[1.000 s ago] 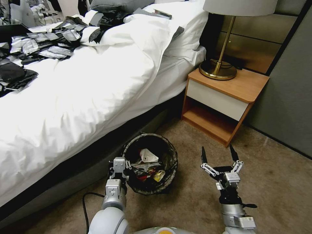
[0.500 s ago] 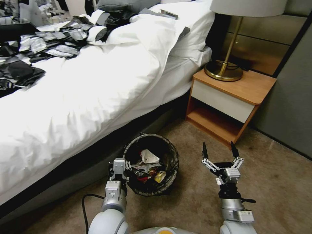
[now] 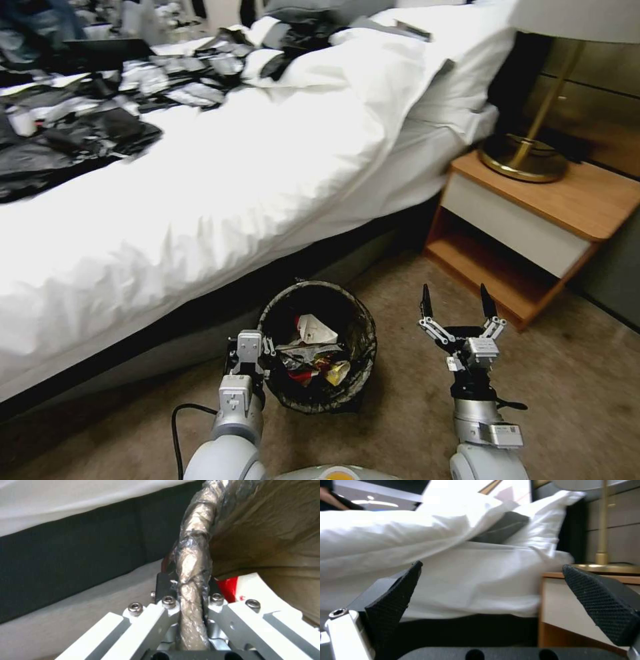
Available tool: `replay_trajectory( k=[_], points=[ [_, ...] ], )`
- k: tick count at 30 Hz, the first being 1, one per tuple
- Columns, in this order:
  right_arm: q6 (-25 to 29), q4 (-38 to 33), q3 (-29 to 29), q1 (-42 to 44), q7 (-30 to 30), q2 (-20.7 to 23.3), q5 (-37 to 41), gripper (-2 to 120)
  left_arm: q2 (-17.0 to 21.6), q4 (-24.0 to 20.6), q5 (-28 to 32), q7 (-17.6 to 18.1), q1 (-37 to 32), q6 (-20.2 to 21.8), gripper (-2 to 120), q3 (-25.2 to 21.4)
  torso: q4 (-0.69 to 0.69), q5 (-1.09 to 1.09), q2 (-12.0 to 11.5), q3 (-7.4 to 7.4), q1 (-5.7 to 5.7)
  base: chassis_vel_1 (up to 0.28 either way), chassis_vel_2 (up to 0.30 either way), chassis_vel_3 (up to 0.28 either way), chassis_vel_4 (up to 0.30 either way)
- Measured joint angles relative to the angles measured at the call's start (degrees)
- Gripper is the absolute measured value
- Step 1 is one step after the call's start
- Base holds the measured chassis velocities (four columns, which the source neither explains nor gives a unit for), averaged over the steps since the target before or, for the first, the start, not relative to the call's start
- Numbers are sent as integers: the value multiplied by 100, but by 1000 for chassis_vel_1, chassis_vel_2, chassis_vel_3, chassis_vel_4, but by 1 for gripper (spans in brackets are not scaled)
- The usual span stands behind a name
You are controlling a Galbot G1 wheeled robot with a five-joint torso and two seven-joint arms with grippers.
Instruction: Pick up the trash bin, then pick up the garbage from the floor and place it into the trash bin.
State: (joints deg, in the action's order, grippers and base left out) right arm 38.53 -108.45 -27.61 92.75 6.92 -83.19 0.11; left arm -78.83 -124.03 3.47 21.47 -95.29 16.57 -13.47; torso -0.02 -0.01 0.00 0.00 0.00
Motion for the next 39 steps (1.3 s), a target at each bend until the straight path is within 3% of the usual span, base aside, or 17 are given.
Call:
replay_trajectory(
  k=[19, 39],
  points=[
    [69, -1, 12, 14, -110, 9, 5, 100, 12, -95, -83, 68, -104, 111, 0, -42, 5, 3, -1, 0, 0, 130, 120, 126, 126],
    [172, -3, 74, 97, -328, 1, -2, 100, 32, -108, -88, 81, -102, 110, 0, -42, 1, 1, -1, 0, 0, 127, 134, 123, 127]
  ],
)
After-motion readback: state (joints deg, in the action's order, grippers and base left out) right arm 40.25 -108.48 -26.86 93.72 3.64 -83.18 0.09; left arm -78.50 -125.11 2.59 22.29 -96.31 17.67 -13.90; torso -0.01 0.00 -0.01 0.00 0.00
